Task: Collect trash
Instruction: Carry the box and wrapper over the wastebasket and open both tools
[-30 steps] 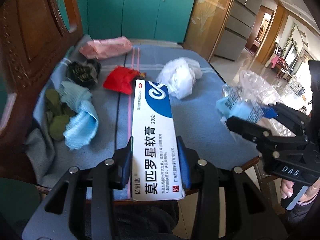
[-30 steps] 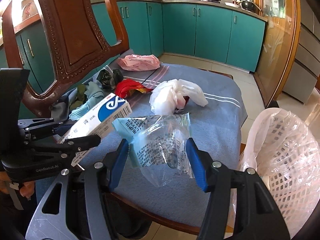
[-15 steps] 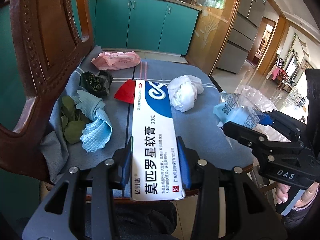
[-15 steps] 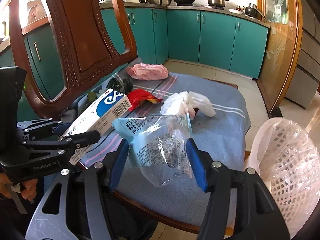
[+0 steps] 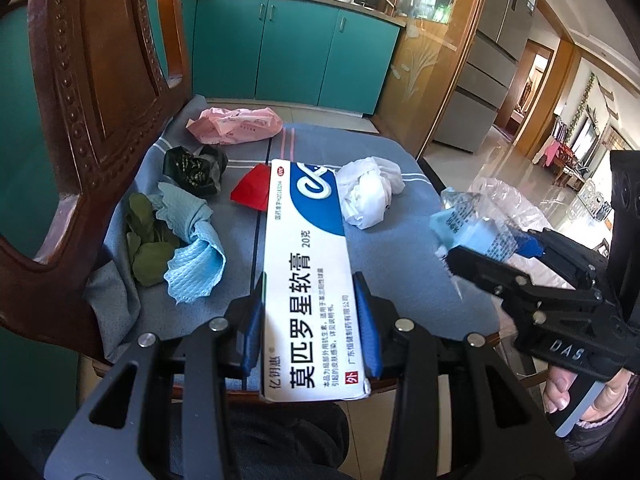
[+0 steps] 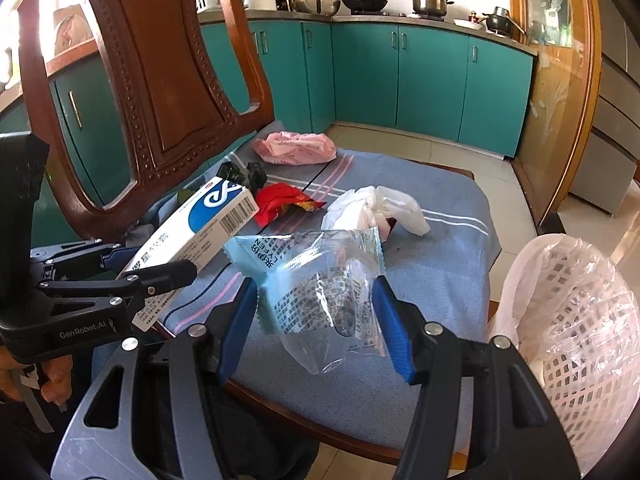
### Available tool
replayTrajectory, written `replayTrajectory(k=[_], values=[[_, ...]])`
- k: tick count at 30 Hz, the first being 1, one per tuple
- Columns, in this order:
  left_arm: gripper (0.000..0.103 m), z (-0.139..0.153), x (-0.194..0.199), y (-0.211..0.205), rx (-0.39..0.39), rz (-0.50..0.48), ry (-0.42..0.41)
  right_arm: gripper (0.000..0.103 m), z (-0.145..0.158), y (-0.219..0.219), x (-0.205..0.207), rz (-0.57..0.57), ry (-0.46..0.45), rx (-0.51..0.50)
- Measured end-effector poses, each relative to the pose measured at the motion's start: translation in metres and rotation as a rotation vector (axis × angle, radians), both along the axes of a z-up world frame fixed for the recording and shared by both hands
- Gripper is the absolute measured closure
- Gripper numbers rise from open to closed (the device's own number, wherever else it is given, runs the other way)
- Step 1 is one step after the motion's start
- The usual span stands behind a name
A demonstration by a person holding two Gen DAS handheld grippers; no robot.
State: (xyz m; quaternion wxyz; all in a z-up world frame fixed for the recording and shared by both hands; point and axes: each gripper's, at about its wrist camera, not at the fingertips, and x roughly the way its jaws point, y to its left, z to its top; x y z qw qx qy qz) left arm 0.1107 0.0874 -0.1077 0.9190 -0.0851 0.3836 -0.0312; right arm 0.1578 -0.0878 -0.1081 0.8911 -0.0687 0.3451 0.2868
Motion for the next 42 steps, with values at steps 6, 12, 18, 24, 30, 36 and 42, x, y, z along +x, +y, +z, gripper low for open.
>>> replayTrajectory(k=[6, 12, 18, 24, 30, 36, 42], values=[[0.062, 0.007, 0.0, -0.007, -0.006, -0.004, -0.012, 0.044, 0.012, -0.022, 0.004, -0.042, -0.013, 0.051], [0.062, 0.012, 0.008, -0.021, -0.039, -0.043, -0.019, 0.044, 0.026, -0.066, 0.008, -0.141, -0.041, 0.11], [0.062, 0.02, 0.026, -0.054, -0.071, -0.136, -0.023, 0.044, 0.027, -0.136, 0.014, -0.32, -0.065, 0.131], [0.062, 0.027, 0.054, -0.12, -0.125, -0.325, -0.01, 0.044, 0.003, -0.214, 0.024, -0.544, 0.001, 0.099], [0.062, 0.018, 0.075, -0.198, -0.142, -0.513, 0.037, 0.043, -0.009, -0.252, 0.019, -0.626, 0.038, 0.12], [0.043, 0.002, 0.087, -0.234, -0.135, -0.581, 0.067, 0.033, -0.01, -0.261, 0.022, -0.662, 0.046, 0.122], [0.033, -0.003, 0.09, -0.202, -0.128, -0.47, 0.046, 0.023, -0.018, -0.267, 0.026, -0.678, 0.077, 0.149]])
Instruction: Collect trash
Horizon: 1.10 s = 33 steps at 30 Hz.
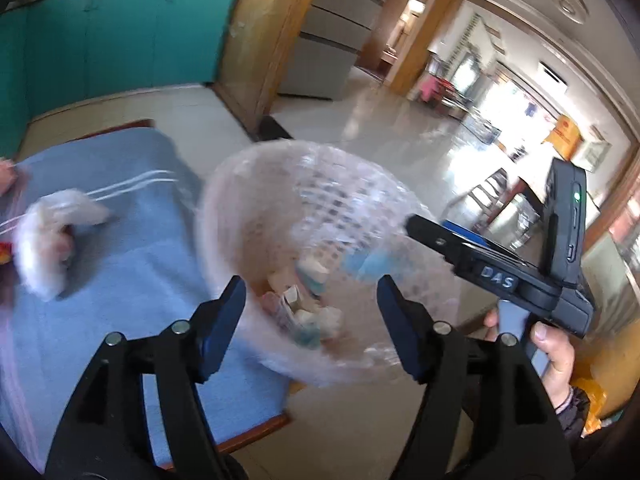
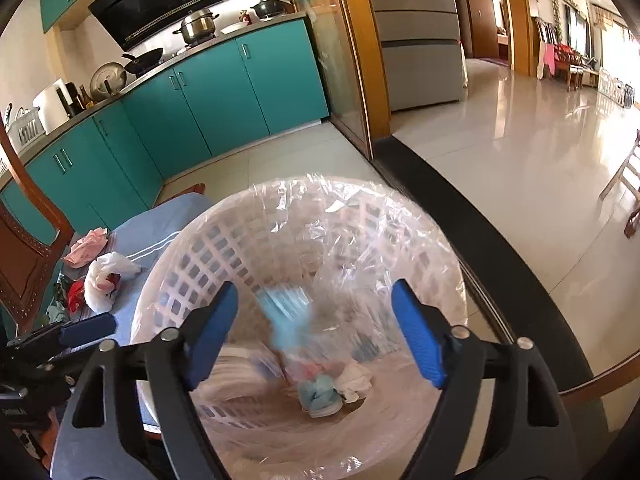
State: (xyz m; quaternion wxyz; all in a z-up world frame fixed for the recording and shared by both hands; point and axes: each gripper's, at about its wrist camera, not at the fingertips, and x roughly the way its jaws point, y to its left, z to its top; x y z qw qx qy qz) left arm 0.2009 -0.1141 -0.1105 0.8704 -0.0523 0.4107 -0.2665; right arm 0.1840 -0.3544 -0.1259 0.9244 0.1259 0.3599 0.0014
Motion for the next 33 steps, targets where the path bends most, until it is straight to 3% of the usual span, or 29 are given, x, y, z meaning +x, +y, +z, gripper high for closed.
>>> replayTrajectory(k=[4, 8, 11, 13, 15, 17, 19, 21, 25, 30, 33], values=[[0.031, 0.002, -0.006, 0.045, 0.118, 0.219, -0.062, 0.023, -0.001, 0.01, 0.003, 0.009, 0.001, -0.017], [0.031, 0.0, -0.01, 0.116, 0.287, 0.52, -0.118, 0.023, 0.004, 0.024, 0.004, 0.044, -0.025, -0.025], [0.031, -0.014, -0.003, 0.173, 0.4, 0.713, -0.06, 0.023, 0.009, 0.042, 0.006, 0.087, -0.044, -0.031], [0.031, -0.029, -0.003, 0.205, 0.428, 0.776, 0.002, 0.023, 0.011, 0.054, 0.007, 0.12, -0.051, -0.027], [0.034, -0.042, -0.003, 0.222, 0.433, 0.782, 0.049, 0.023, 0.013, 0.066, 0.007, 0.153, -0.06, -0.02], [0.048, -0.055, -0.003, 0.236, 0.438, 0.789, 0.091, 0.023, 0.014, 0.077, 0.007, 0.179, -0.067, -0.024], [0.072, -0.058, -0.007, 0.242, 0.394, 0.771, 0.115, 0.023, 0.015, 0.091, 0.007, 0.215, -0.069, -0.021], [0.089, -0.062, -0.008, 0.244, 0.379, 0.751, 0.124, 0.023, 0.016, 0.1, 0.006, 0.24, -0.069, -0.014], [0.096, -0.062, -0.013, 0.23, 0.364, 0.679, 0.102, 0.023, 0.02, 0.117, 0.001, 0.287, -0.081, -0.013], [0.096, -0.052, -0.027, 0.192, 0.303, 0.516, 0.082, 0.023, 0.023, 0.131, -0.006, 0.318, -0.09, -0.015], [0.096, -0.048, -0.036, 0.171, 0.315, 0.448, 0.05, 0.023, 0.023, 0.135, -0.009, 0.328, -0.092, -0.015]])
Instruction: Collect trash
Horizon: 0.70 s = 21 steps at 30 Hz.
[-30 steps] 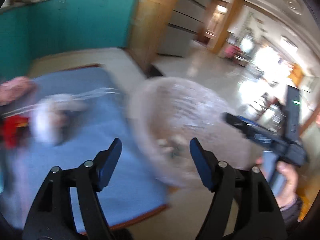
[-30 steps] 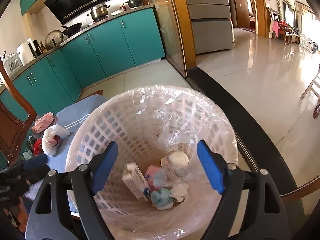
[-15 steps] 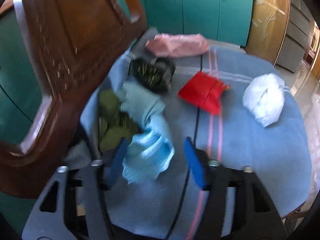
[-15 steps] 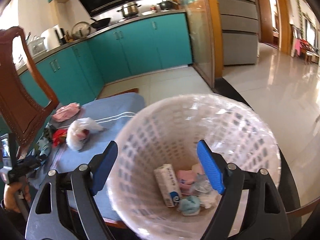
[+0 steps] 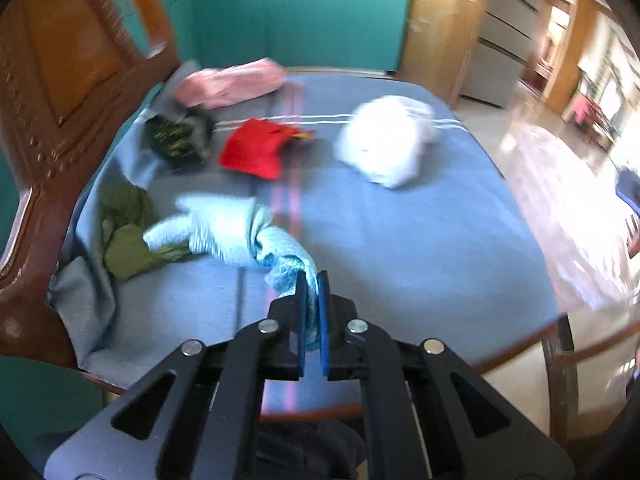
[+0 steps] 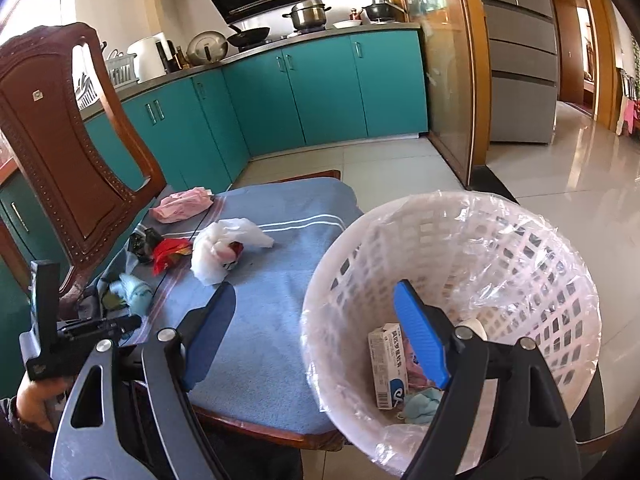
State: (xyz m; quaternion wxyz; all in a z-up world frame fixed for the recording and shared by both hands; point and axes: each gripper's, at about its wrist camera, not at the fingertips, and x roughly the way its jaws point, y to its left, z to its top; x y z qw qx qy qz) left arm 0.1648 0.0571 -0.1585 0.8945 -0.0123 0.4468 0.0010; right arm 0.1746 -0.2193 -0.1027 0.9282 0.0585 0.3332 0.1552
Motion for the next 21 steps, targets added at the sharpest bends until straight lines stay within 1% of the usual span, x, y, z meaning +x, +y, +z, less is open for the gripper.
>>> replayTrajectory(k=[3, 5, 7, 8, 9, 10, 11, 12, 13, 17, 20, 21], values=[[0.096, 0.008, -0.014, -0.012, -0.029, -0.044, -0.012, 0.023, -0.001, 0.002, -0.003, 0.008, 0.007, 0.005], [0.096, 0.01, -0.015, -0.012, -0.054, -0.056, -0.02, 0.023, -0.002, 0.003, -0.005, 0.011, 0.007, -0.001], [0.095, 0.009, -0.017, -0.005, -0.071, -0.027, -0.021, 0.023, -0.003, 0.004, -0.006, 0.014, 0.012, -0.002], [0.095, 0.009, -0.019, 0.002, -0.093, -0.006, -0.018, 0.023, -0.004, 0.006, -0.006, 0.016, 0.016, 0.0], [0.089, 0.01, -0.019, 0.008, -0.112, 0.014, -0.017, 0.023, -0.005, 0.007, -0.007, 0.02, 0.019, 0.002], [0.074, 0.011, -0.021, 0.018, -0.142, 0.047, -0.022, 0.023, -0.005, 0.009, -0.007, 0.028, 0.021, 0.002], [0.063, 0.013, -0.023, 0.024, -0.157, 0.067, -0.026, 0.023, -0.005, 0.012, -0.008, 0.034, 0.021, -0.001], [0.047, 0.015, -0.026, 0.03, -0.168, 0.09, -0.035, 0.023, -0.005, 0.014, -0.008, 0.04, 0.02, -0.007], [0.046, 0.016, -0.028, 0.036, -0.173, 0.109, -0.045, 0.023, -0.006, 0.018, -0.008, 0.046, 0.02, -0.012], [0.045, 0.016, -0.027, 0.048, -0.169, 0.144, -0.047, 0.023, -0.005, 0.03, 0.0, 0.078, 0.033, -0.004], [0.038, 0.013, -0.02, 0.05, -0.178, 0.141, -0.04, 0.018, -0.004, 0.046, 0.014, 0.111, 0.054, 0.034], [0.036, 0.011, -0.016, 0.048, -0.163, 0.139, -0.03, 0.016, -0.004, 0.053, 0.019, 0.12, 0.06, 0.047]])
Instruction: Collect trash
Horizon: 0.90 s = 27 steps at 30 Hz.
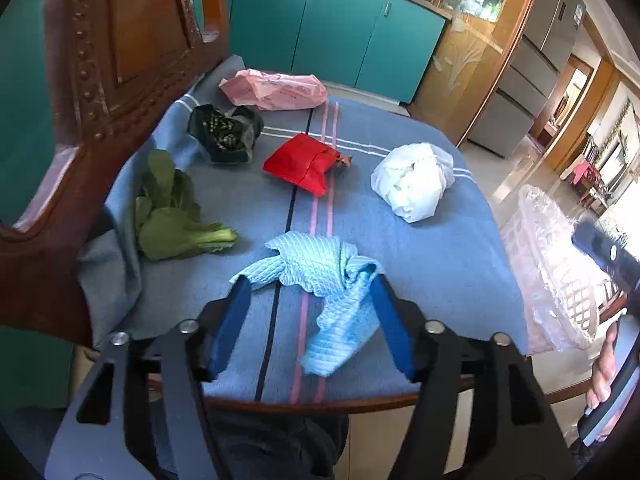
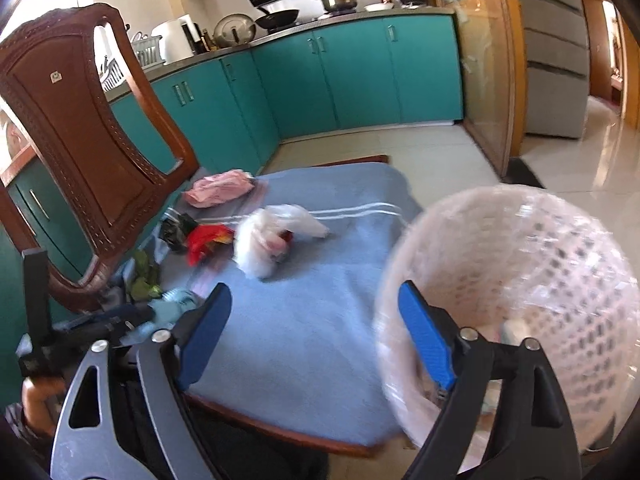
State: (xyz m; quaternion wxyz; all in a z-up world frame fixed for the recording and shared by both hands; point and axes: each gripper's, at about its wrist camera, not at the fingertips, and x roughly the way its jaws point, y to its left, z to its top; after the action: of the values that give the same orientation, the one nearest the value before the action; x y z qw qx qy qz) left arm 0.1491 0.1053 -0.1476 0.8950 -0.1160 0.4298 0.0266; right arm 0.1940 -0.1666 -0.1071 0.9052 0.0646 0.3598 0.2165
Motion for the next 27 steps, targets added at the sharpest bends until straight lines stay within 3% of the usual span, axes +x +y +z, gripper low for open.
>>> replayTrajectory(k=[9, 14, 16, 17, 18, 20, 24, 27], values=[[0.03, -0.014, 0.011, -0.007, 0.006, -0.062, 0.021, 0.015, -0.03, 0.095, 0.08, -0.044, 0.1, -0.041], [0.023, -0.015, 0.006, 0.002, -0.036, -0.083, 0.015, 0.015, -0.055, 0.131, 0.109, -0.064, 0.121, -0.161], [0.017, -0.014, 0.004, 0.006, -0.049, -0.082, 0.008, 0.029, -0.063, 0.136, 0.113, -0.047, 0.119, -0.186], [0.016, -0.013, 0.003, 0.008, -0.05, -0.079, 0.006, 0.054, -0.066, 0.135, 0.112, -0.031, 0.122, -0.189], [0.016, -0.013, 0.003, 0.009, -0.05, -0.076, 0.005, 0.058, -0.067, 0.134, 0.11, -0.013, 0.132, -0.176], [0.016, -0.015, 0.003, 0.013, -0.053, -0.066, 0.01, 0.061, -0.063, 0.128, 0.101, 0.033, 0.116, -0.154], [0.016, -0.017, 0.002, 0.017, -0.088, -0.053, 0.015, 0.061, -0.047, 0.121, 0.072, 0.044, -0.027, -0.339], [0.016, -0.016, 0.001, 0.017, -0.099, -0.052, 0.014, 0.061, -0.043, 0.114, 0.056, 0.09, -0.056, -0.433]])
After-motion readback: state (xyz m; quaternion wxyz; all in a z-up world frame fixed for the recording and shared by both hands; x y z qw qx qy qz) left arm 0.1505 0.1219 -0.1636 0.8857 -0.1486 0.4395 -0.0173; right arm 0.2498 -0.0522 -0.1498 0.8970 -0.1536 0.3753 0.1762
